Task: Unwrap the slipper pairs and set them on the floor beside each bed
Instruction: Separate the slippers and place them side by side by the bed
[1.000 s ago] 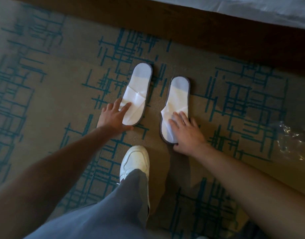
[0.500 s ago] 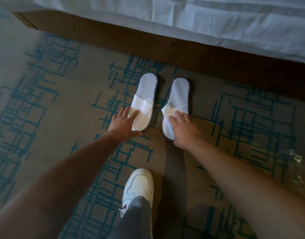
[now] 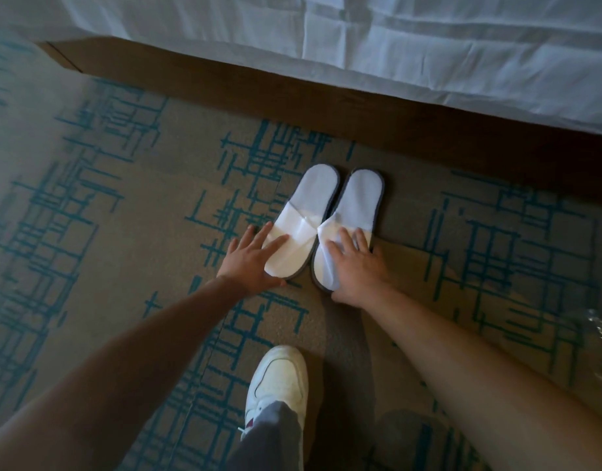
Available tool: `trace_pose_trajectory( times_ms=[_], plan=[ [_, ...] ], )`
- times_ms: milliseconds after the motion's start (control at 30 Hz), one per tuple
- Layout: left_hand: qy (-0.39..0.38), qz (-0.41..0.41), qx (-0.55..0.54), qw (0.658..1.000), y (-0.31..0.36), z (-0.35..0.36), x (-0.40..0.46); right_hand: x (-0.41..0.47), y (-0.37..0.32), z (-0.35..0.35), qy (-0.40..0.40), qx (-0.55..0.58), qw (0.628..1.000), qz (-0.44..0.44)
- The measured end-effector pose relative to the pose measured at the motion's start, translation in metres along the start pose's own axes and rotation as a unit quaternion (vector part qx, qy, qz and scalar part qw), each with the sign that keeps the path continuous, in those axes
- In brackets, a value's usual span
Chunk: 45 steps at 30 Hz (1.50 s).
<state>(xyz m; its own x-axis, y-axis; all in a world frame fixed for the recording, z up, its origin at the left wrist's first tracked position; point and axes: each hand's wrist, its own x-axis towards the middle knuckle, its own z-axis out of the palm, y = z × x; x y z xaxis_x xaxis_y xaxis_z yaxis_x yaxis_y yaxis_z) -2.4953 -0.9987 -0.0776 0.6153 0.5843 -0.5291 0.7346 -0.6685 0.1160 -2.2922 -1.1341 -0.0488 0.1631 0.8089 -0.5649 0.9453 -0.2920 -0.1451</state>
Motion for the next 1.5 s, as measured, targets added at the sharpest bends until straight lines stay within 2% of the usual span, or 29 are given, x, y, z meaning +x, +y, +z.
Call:
trace_pose_trajectory(
  times_ms=[300,667,1333,1433,1500],
  plan=[
    [-0.012,0.022,0.008,1.000,-0.003,0.004,-0.006,-0.024,-0.005,0.014,-0.023,0.006,0.999,-0.023],
    [0.005,0.028,0.028,0.999,0.006,0.011,-0.025,-0.043,-0.011,0.029,0.013,-0.010,1.000,-0.019],
    [-0.011,0.052,0.078,0.996,0.015,0.002,-0.030,-0.044,-0.011,0.026,-0.011,-0.011,1.000,-0.024],
    [-0.009,0.055,0.057,0.997,0.015,-0.002,-0.027,-0.041,-0.010,0.021,0.003,0.011,1.000,-0.028],
    [-0.002,0.046,0.006,0.999,0.014,-0.003,-0.027,-0.041,-0.008,0.018,0.018,0.020,0.999,-0.016]
  ],
)
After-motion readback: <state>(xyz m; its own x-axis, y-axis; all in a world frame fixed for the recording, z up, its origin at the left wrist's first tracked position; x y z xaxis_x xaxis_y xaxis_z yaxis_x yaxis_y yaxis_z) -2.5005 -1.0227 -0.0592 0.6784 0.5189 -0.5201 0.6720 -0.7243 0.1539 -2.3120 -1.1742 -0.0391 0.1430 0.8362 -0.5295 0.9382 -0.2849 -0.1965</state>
